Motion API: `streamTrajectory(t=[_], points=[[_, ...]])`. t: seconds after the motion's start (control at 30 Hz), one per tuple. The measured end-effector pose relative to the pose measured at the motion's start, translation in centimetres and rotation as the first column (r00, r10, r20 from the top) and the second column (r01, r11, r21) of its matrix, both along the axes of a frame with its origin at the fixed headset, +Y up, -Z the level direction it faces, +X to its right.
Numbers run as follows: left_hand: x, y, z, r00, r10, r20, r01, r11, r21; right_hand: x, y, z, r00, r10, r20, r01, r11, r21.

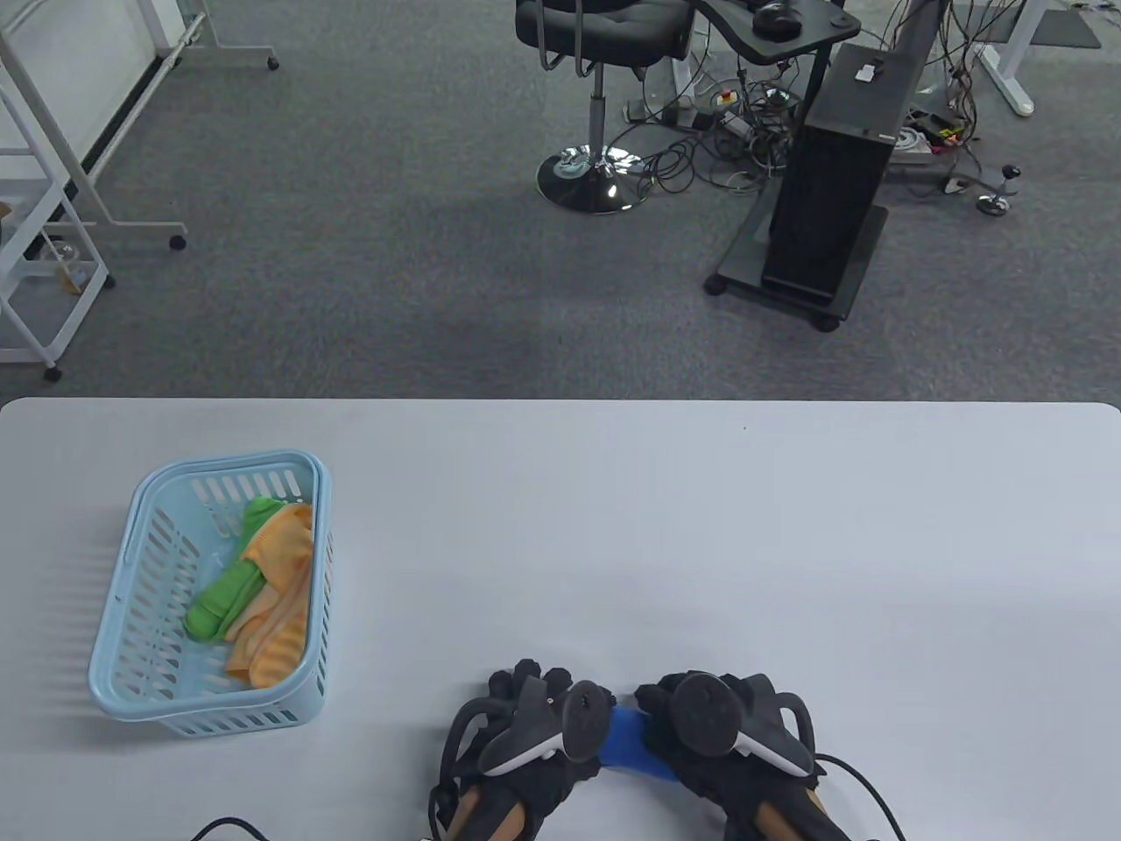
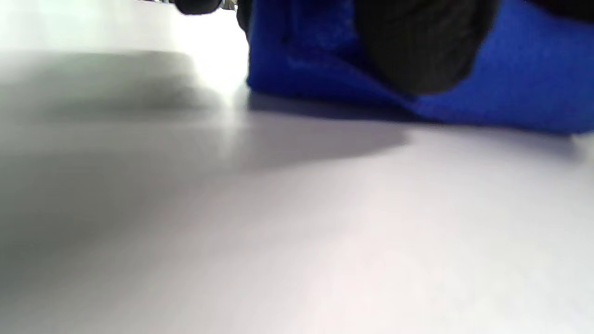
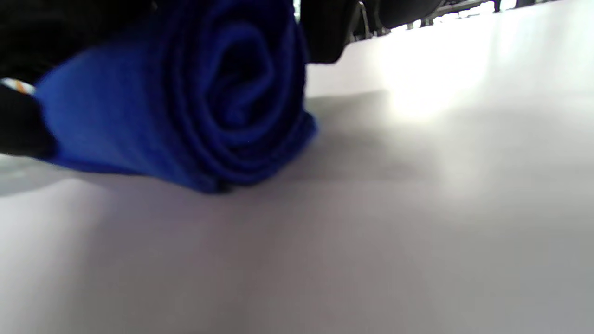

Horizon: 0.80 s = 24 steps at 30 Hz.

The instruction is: Roll rectangular towel into towel roll

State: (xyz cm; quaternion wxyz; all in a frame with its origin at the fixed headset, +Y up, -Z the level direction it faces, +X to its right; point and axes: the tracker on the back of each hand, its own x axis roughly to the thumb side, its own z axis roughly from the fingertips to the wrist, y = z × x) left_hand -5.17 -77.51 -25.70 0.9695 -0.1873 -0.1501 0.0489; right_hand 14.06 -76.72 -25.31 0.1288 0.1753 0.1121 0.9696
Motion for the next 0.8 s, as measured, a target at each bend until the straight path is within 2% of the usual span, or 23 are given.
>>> streamTrajectory(t=[0.1, 0.2, 0.23, 0.3, 0.37, 0.53, 0.67, 0.8], points=[[-1.1, 0.0, -0.2, 0.999, 0.011, -0.040, -0.013, 0.999, -0.046, -1.1, 1.1, 0.9, 0.991, -0.104, -0.084, 0.108, 0.993, 0.043], [-2.4, 0.2, -0.6, 0.995, 0.048, -0.086, -0.053, 0.997, -0.062, -2.3, 1.4, 1.6, 0.976, -0.132, -0.172, 0.132, 0.991, -0.009], [-2.7, 0.3, -0.7, 0.994, 0.052, -0.097, -0.058, 0.996, -0.067, -2.8, 1.1, 1.9, 0.975, -0.109, -0.196, 0.104, 0.994, -0.038], [-3.6, 0.5, -0.9, 0.993, 0.057, -0.105, -0.064, 0.996, -0.067, -3.6, 0.3, 2.3, 0.971, 0.053, -0.235, -0.062, 0.997, -0.034], [-4.4, 0.5, -1.3, 0.989, 0.108, -0.098, -0.108, 0.994, 0.008, -4.0, -0.1, 2.4, 0.957, 0.149, -0.249, -0.145, 0.989, 0.036], [-5.2, 1.0, -1.3, 0.989, 0.103, -0.105, -0.099, 0.994, 0.044, -4.2, 0.1, 2.5, 0.967, 0.120, -0.225, -0.120, 0.993, 0.014], [-5.0, 0.9, -1.2, 0.993, 0.049, -0.108, -0.047, 0.999, 0.016, -4.0, 0.5, 2.5, 0.967, 0.086, -0.239, -0.091, 0.996, -0.008], [-5.2, 1.0, -1.4, 0.990, 0.046, -0.133, -0.045, 0.999, 0.008, -3.7, 1.1, 2.3, 0.960, 0.118, -0.253, -0.117, 0.993, 0.023]])
